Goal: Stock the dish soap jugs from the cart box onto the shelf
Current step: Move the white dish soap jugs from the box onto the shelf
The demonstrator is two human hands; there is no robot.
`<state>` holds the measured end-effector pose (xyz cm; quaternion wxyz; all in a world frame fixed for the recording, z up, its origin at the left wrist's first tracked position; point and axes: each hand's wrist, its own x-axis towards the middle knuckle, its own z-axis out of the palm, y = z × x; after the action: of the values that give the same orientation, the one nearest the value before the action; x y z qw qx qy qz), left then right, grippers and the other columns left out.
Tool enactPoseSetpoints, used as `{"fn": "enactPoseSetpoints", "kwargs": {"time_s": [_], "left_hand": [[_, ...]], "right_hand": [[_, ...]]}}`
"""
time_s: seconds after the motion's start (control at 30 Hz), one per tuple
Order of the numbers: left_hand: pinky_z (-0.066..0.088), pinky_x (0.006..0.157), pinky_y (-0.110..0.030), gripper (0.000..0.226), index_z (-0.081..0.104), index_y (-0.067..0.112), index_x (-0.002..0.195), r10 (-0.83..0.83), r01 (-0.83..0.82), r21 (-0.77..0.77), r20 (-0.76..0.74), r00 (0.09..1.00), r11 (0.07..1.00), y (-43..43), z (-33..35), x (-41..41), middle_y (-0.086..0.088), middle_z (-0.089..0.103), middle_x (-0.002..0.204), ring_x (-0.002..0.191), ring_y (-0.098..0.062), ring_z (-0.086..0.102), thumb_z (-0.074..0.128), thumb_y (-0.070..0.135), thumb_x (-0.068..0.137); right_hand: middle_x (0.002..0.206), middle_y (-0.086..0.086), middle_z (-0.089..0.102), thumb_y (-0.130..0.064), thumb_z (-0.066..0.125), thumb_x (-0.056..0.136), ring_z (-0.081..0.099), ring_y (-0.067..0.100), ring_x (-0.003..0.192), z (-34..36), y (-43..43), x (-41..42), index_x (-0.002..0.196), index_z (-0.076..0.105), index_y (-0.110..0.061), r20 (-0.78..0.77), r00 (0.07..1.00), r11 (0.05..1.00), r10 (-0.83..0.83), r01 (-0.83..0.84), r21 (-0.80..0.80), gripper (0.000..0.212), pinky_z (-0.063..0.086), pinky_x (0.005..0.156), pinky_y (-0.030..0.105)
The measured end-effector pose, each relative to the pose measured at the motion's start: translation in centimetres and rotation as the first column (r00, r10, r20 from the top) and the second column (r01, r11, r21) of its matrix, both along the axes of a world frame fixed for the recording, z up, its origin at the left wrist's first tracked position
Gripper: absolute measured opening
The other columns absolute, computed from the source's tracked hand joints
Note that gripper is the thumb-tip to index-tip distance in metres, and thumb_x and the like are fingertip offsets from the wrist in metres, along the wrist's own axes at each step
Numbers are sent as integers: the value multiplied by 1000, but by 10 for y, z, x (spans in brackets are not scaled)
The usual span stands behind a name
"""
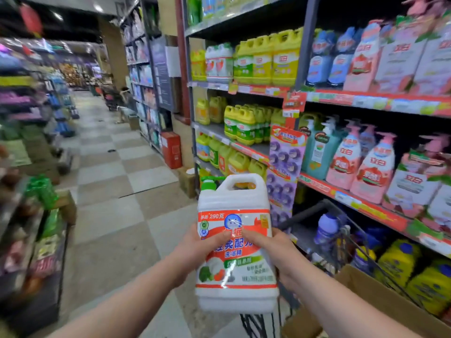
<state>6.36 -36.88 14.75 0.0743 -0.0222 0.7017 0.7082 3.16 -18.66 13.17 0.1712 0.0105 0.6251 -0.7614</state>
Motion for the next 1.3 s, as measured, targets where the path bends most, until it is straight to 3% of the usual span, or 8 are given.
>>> {"fn": "enactPoseSetpoints", "kwargs": {"time_s": [0.1,0.27,0.37,0.53,0.63,0.83,1.0,1.3], "left_hand": [[55,54,-21,40,62,17,104,68,-69,-36,-20,997,997,-77,7,-2,-1,76,87,75,-18,73,77,29,69],[54,52,-21,35,61,22,99,174,-175,-52,-15,985,983,-179,11,-3,4,76,83,73,-16,73,77,33,70],[54,51,-21,37,61,22,99,230,-231,-31,-19,973,972,-220,13,-7,5,76,81,71,-14,73,78,34,69],[59,77,-40,49,60,21,110,300,-300,-26,-30,954,953,-278,6,-20,-2,75,97,85,-21,73,80,36,68],[58,83,-43,51,59,19,113,345,-346,-37,-24,938,938,-310,1,-38,-4,75,99,87,-22,73,79,35,69],[58,81,-41,39,61,19,110,388,-389,-58,-28,921,919,-380,-8,-108,-3,75,98,87,-22,73,75,31,76],[58,70,-30,37,62,18,109,382,-382,-26,-19,924,924,-423,-9,-201,-3,75,97,87,-21,73,74,30,76],[55,55,-21,34,61,22,106,344,-344,-24,6,939,939,-475,-2,-359,3,76,91,78,-15,73,73,35,77]], "right_hand": [[89,14,76,-36,89,30,73,32,78,4,-79,-10,108,63,-10,-33,997,997,70,-69,18,86,59,63,38],[84,16,75,-28,87,38,73,31,72,14,-185,-20,100,66,-8,-40,984,984,176,-177,-17,68,57,52,33],[85,16,75,-30,87,37,73,31,71,21,-227,-34,100,67,-8,-61,969,971,238,-238,4,70,56,51,32],[85,16,75,-32,88,35,73,31,73,19,-290,-66,99,66,-8,-65,945,947,320,-317,58,72,57,53,33],[87,15,75,-34,89,35,73,31,76,12,-327,-93,104,65,-7,-52,931,931,361,-356,79,78,57,55,33],[90,13,76,-39,88,36,73,31,81,0,-402,-171,107,63,-10,-34,898,896,439,-434,99,80,59,68,40],[96,14,75,-26,83,65,72,33,88,1,-447,-267,112,61,-10,-8,904,898,427,-423,123,55,55,86,51],[94,13,75,-26,82,68,73,31,84,9,-498,-421,112,61,-11,31,928,914,371,-371,166,51,58,80,47]]}}
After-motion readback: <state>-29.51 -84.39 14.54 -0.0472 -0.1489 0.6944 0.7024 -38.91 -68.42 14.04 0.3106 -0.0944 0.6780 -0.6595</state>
